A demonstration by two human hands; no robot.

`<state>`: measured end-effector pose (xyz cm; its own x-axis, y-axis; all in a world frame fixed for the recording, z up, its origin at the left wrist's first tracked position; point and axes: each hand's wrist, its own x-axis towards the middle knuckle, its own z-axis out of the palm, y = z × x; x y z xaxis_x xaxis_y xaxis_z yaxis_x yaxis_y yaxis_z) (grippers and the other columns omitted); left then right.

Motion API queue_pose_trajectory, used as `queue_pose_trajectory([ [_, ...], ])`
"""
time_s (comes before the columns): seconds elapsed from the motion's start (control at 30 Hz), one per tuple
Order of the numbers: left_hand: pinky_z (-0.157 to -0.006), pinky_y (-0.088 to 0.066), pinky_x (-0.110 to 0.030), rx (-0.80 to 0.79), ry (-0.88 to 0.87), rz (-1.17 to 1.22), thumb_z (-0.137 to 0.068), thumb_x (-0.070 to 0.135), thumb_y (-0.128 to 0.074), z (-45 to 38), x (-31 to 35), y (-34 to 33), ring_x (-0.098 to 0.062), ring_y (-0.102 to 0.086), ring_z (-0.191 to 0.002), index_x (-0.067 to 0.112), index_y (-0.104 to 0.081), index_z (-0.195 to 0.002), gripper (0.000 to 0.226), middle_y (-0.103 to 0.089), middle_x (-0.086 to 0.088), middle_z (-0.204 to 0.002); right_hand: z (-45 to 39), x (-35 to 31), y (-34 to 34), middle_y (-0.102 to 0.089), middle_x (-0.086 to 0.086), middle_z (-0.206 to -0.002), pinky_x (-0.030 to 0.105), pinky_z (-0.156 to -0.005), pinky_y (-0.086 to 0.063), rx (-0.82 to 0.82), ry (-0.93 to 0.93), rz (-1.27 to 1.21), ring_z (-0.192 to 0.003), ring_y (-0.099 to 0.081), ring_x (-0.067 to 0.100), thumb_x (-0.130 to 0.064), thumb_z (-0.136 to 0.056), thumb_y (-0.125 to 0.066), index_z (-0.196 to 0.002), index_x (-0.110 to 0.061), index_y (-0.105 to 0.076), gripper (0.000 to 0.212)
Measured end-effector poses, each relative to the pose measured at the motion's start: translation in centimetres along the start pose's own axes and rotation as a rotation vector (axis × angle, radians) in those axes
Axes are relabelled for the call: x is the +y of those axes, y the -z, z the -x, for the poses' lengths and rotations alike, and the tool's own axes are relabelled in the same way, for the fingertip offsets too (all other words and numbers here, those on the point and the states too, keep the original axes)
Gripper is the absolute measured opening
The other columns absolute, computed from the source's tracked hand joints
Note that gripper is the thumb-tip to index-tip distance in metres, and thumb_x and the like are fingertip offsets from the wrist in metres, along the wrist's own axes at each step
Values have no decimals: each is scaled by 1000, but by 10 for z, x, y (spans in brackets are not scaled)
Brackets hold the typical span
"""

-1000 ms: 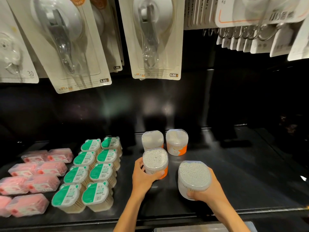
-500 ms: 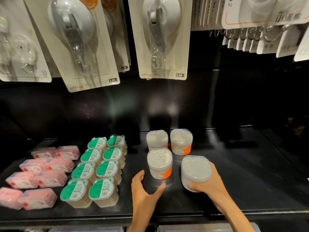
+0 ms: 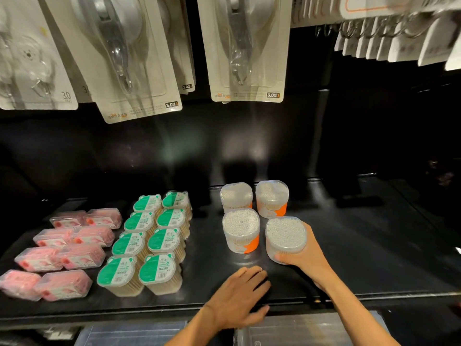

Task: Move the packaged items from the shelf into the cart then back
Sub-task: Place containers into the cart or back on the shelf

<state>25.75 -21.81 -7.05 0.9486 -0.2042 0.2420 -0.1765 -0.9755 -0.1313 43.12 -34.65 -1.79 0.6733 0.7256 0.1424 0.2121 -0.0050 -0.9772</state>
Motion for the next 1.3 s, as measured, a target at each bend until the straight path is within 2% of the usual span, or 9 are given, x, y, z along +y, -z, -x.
queue_pose_trajectory([
  [0.1, -98, -36, -28, 35, 11, 19, -81, 50, -54, 2, 2, -3, -18, -53, -114, 17, -65, -108, 44, -62, -1, -115, 6, 11, -2, -54, -10, -120, 8, -86, -45, 86, -40, 30, -110, -54, -2, -8, -52, -93, -126, -18, -43, 90],
  [0.17, -98, -35, -27, 49, 13, 29, -80, 49, -55, 3, 3, -3, -18, -52, -113, 17, -66, -108, 44, -62, -1, -114, 12, 18, -4, -44, -15, -123, 5, -86, -42, 169, -55, 62, -112, -47, -9, -10, -51, -94, -128, -20, -36, 97],
  [0.27, -99, -35, -27, 45, 24, 57, -82, 49, -54, 4, 3, -3, -17, -51, -112, 17, -65, -110, 43, -61, -2, -115, 17, 27, -11, -43, -9, -119, 8, -84, -42, 270, -65, 133, -110, -49, -1, -18, -49, -95, -124, -19, -39, 93],
  [0.4, -98, -36, -27, 65, 31, 99, -81, 48, -57, 4, 3, -4, -18, -51, -111, 17, -64, -109, 43, -60, -2, -114, 12, 37, -17, -56, -2, -118, 13, -78, -46, 343, -105, 137, -107, -57, 8, -29, -48, -95, -120, -15, -48, 87],
  [0.53, -97, -36, -25, 70, 30, 124, -79, 49, -58, 4, 3, -3, -16, -51, -109, 20, -65, -108, 42, -61, 1, -113, 1, 36, -17, -53, -7, -124, 11, -80, -38, 320, -112, 172, -109, -52, 7, -28, -55, -92, -130, -18, -47, 88],
  [0.77, -99, -40, -24, 42, 54, 159, -75, 55, -58, 3, 1, -4, -12, -54, -110, 27, -66, -108, 44, -63, 6, -114, -10, 29, -17, -56, -16, -115, 7, -78, -39, 281, -103, 151, -105, -53, 3, -24, -59, -91, -122, -31, -49, 76],
  [0.87, -96, -47, -24, 20, 62, 181, -75, 56, -57, 4, 0, -6, -12, -56, -111, 28, -66, -110, 45, -63, 6, -114, -10, 29, -17, -55, -16, -113, 7, -76, -40, 277, -102, 165, -105, -53, 3, -21, -61, -90, -122, -30, -49, 75],
  [1.03, -97, -46, -25, 31, 58, 186, -77, 55, -57, 4, 0, -3, -11, -54, -113, 27, -66, -110, 45, -62, 6, -115, -8, 30, -17, -56, -13, -115, 6, -77, -38, 275, -113, 175, -105, -52, 2, -21, -60, -90, -128, -22, -50, 79],
  [1.3, -98, -44, -24, 55, 33, 173, -76, 54, -56, 3, 0, 0, -11, -54, -111, 26, -68, -107, 44, -61, 6, -114, -3, 32, -18, -57, -14, -123, 8, -82, -41, 267, -140, 204, -113, -53, 3, -30, -61, -89, -132, -25, -49, 81],
])
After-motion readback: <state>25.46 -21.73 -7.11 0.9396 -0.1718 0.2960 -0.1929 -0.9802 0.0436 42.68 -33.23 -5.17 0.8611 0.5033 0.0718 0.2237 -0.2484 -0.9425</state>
